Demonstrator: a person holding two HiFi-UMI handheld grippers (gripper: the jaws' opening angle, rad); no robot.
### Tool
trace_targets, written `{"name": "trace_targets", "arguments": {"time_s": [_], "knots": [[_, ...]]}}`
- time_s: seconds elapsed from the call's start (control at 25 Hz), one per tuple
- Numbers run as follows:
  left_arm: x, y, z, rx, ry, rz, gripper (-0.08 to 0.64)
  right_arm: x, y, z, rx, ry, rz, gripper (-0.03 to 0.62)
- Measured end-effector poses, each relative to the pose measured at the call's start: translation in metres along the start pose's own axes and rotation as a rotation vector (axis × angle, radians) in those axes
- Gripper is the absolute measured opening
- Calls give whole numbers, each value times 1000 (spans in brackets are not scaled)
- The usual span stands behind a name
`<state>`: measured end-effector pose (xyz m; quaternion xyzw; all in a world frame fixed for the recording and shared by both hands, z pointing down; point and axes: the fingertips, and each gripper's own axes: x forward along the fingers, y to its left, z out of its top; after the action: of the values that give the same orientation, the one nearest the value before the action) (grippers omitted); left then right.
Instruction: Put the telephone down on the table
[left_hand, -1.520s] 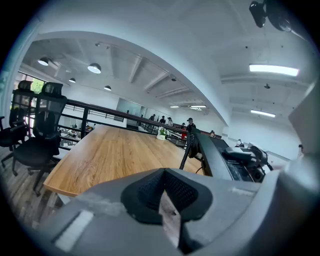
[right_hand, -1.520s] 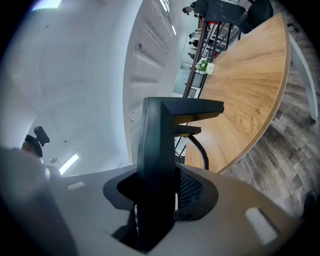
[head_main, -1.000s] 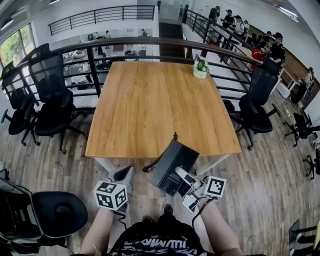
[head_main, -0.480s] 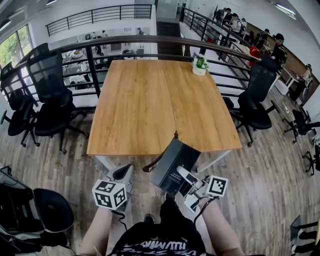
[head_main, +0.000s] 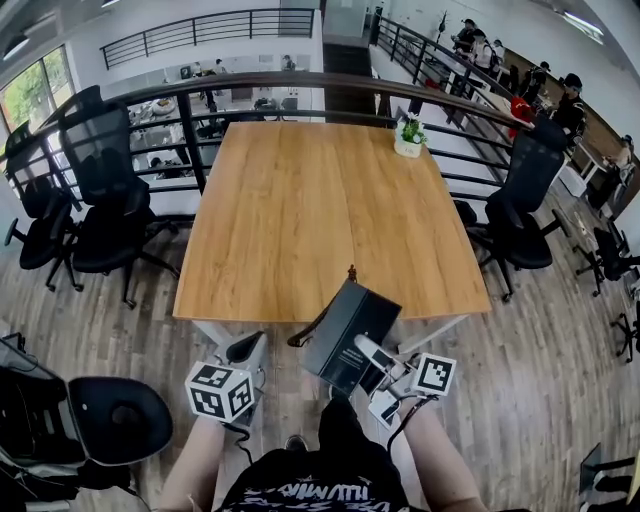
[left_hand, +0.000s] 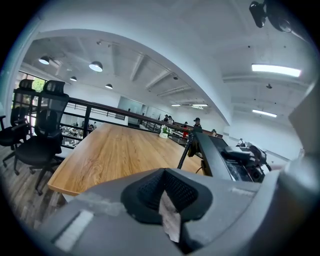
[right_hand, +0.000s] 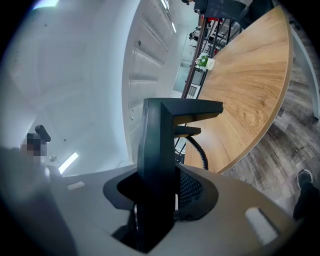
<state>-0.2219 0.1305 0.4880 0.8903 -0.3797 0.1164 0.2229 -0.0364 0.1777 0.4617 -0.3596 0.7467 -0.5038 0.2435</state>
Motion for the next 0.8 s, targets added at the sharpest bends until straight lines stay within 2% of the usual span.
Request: {"name": "trace_targets", "arguments": {"time_s": [0.4, 0.8], "knots": [[68, 10, 22, -4, 13, 33, 2, 27, -32, 68, 14, 29, 34, 161], [149, 29, 64, -16, 0, 85, 2, 71, -72, 158, 18, 80, 57, 161]]}}
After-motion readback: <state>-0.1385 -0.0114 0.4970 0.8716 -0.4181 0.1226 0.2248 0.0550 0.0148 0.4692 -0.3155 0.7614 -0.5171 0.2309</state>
